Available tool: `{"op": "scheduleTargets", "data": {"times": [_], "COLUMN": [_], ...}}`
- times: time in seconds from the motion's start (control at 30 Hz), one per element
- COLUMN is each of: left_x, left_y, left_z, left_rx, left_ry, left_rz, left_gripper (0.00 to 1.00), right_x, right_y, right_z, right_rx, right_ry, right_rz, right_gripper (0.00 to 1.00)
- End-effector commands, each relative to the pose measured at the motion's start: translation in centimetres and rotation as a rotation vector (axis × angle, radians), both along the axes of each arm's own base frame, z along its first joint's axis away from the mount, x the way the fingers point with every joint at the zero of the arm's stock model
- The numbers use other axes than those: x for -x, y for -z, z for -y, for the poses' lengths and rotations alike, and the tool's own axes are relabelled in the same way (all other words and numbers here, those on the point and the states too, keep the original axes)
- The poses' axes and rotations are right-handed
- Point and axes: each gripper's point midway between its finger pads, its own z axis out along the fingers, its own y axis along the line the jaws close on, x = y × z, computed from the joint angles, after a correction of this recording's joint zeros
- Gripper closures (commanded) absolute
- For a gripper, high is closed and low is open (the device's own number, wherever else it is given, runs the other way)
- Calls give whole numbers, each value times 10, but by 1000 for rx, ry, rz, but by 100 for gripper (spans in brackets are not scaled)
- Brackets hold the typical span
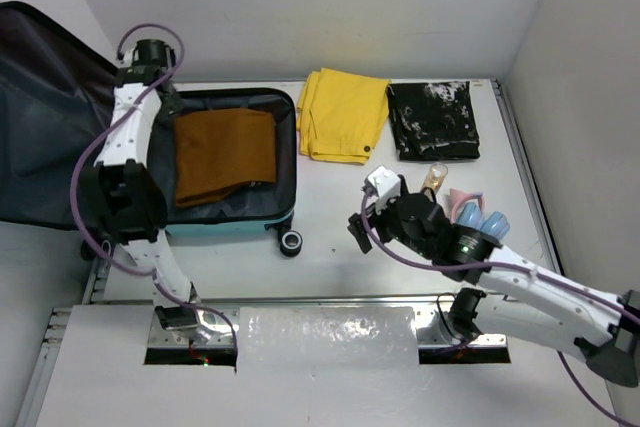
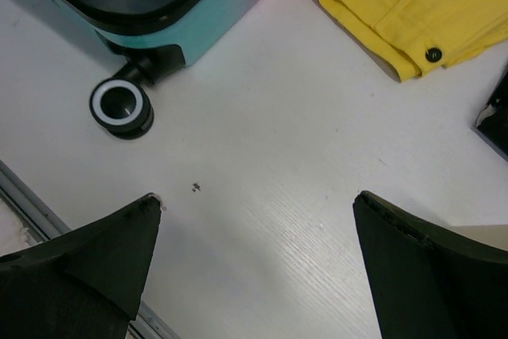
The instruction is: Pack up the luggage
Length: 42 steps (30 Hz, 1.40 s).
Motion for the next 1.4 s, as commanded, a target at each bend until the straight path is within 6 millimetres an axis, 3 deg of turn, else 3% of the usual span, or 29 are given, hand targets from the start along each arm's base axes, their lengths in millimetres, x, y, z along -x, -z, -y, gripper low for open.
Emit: {"op": "scheduleTargets", "data": {"times": [0.0,0.03,0.07,0.13,0.17,0.23,0.33,0.37,0.4,0.47,0.5,0.53,0.57,0.6,0.63,0.67,0.7,0.73,0.77,0.8,0.83,0.87,0.9,0.93,0.97,1.0,1.17,1.23,1.37], "left_x": [-1,-11,0,-11,-1,-8,-18,-21,-17,-9,-11,0,1,2,11,11,14,20,28,38,52,61,69,79,94,101,128,131,132], "left_y": [-73,-77,-58,-48,-15,4,56,88,106,148,155,165,155,145,136,93,72,49,1,-20,-60,-77,-88,-89,-105,-103,-65,-56,-60], "left_z": [87,116,167,210,224,229,210,202,200,199,203,204,201,198,195,191,189,186,179,178,176,176,178,180,182,181,167,167,176], "left_rx": [-8,39,190,364,448,472,396,375,373,382,400,416,403,396,386,365,368,359,339,338,332,325,315,310,314,294,208,199,225], "left_ry": [187,278,416,509,526,523,426,388,369,334,347,344,336,316,303,299,281,270,266,268,292,317,362,394,435,464,497,515,558], "left_rz": [195,261,253,369,325,324,209,135,80,-20,-8,-35,-12,18,35,143,201,251,368,404,503,544,569,576,629,623,510,473,492], "left_gripper": [22,22,22,27,27,32,39,46,48,48,47,44,39,35,28,24,8,0,0,0,0,0,0,0,0,0,0,0,0], "right_x": [-17,-21,-27,-42,-53,-66,-94,-100,-110,-129,-145,-158,-173,-196,-210,-229,-249,-262,-273,-292,-301,-303,-325,-330,-344,-349,-347,-342,-309], "right_y": [-14,-13,-14,-14,-14,-8,-11,-13,-26,-18,-29,-4,5,-9,0,37,26,37,79,69,81,123,109,121,117,149,218,213,206], "right_z": [-13,-14,-12,-12,-5,-8,-2,-7,-14,-18,-19,-20,-8,-10,-7,-1,-8,-6,-8,-14,-14,-14,-23,-25,-26,-23,1,1,4], "right_rx": [-22,-26,-25,-30,-39,-47,-34,-37,-15,63,98,163,206,212,247,309,334,368,440,495,529,596,612,627,636,670,721,716,542], "right_ry": [49,79,114,195,236,250,271,234,184,172,160,156,181,186,178,173,126,103,58,10,-22,-67,-94,-131,-135,-163,-221,-262,-327], "right_rz": [13,-1,-5,-34,-61,-136,-130,-130,-71,-44,-1,-43,-72,-49,-69,-139,-109,-125,-185,-139,-148,-217,-147,-154,-125,-160,-320,-341,-499], "right_gripper": [1,1,1,1,1,1,1,2,3,3,2,1,1,1,1,1,1,1,1,1,1,1,1,1,1,1,1,1,1]}}
